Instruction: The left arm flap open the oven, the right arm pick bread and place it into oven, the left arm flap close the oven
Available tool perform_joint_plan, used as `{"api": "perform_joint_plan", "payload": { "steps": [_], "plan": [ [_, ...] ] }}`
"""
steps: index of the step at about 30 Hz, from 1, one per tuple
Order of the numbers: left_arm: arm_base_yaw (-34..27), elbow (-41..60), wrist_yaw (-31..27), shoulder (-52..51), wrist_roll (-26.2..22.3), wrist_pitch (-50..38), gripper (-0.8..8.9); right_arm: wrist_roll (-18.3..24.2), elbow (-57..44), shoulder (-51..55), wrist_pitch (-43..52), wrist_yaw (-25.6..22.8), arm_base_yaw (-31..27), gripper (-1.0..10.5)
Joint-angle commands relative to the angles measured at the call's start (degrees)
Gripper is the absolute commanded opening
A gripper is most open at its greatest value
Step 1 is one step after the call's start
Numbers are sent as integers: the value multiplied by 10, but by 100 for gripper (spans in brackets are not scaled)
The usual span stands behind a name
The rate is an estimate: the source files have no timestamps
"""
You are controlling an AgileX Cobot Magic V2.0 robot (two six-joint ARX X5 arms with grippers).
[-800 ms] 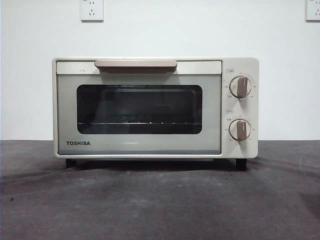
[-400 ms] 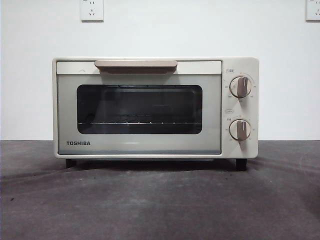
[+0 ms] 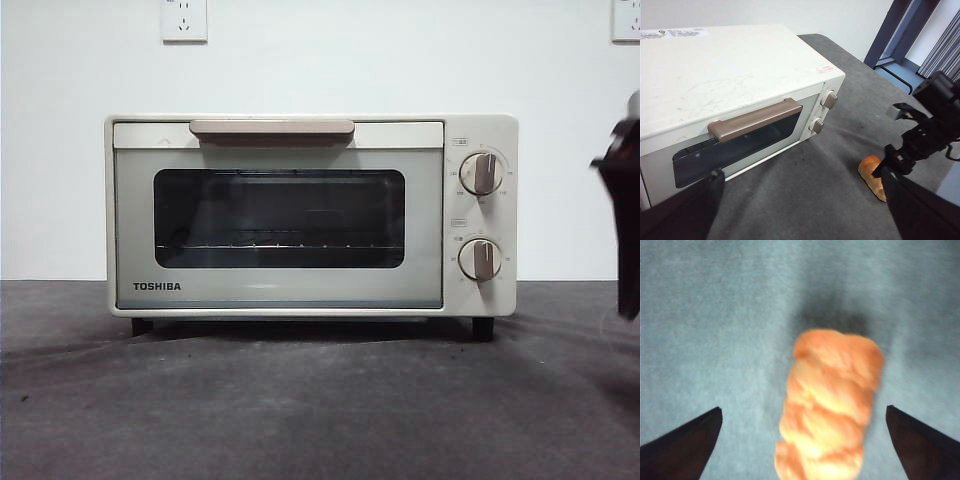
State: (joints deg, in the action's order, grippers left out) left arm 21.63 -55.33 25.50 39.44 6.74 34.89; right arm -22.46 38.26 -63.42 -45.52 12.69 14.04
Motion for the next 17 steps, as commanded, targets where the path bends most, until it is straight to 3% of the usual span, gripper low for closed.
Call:
{"api": "perform_joint_plan", "payload": {
  "steps": [1,7,13,17],
  "plan": [
    [2,-13,2,3,-7,-6,501,-8,4,-32,7,-19,10,522],
    [2,-13,2,3,-7,-6,501,-5,4,-83,8,-40,22,446],
    [2,-13,2,3,-4,-3,500,10,4,-101,18,-40,23,151],
    [2,-13,0,7,4,8,498,14,5,-95,22,-37,23,88]
  ]
}}
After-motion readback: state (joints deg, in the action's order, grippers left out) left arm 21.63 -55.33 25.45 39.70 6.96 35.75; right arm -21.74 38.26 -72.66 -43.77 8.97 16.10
